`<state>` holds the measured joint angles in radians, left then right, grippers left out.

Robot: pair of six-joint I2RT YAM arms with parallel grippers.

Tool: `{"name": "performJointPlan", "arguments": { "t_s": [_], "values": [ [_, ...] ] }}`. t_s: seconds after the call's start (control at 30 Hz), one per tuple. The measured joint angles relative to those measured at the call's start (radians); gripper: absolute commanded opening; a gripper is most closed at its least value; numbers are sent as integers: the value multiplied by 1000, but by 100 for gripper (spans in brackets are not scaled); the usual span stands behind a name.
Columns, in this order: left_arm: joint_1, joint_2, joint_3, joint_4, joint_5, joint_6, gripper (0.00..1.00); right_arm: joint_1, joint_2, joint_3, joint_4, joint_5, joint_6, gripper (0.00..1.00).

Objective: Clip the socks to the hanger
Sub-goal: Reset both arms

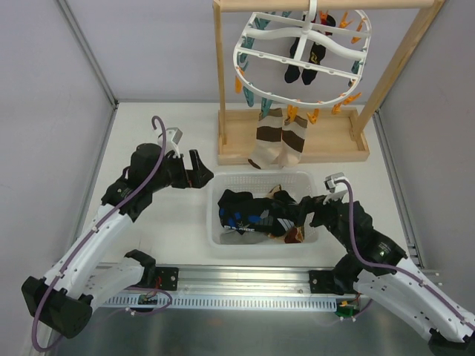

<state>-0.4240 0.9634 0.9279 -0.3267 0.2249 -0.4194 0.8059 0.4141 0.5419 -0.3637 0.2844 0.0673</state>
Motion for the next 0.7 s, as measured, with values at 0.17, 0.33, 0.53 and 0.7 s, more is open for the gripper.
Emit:
{"name": "performJointPlan", "arguments": {
  "t_s": [0.17, 0.33, 0.53, 0.7],
  "values": [
    [0, -112, -76, -30, -58, 10, 99, 0, -53, -56, 52, -11, -22, 100],
    [0, -167, -78, -32, -91, 13, 99, 0, -49, -56, 103, -8, -68, 100],
    [0, -214, -101, -32, -123, 13, 99, 0, 19, -48, 153, -8, -106, 100],
    [0, -245, -109, -31, -142, 12, 99, 0, 73, -29, 177, -9, -115, 100]
  ]
}}
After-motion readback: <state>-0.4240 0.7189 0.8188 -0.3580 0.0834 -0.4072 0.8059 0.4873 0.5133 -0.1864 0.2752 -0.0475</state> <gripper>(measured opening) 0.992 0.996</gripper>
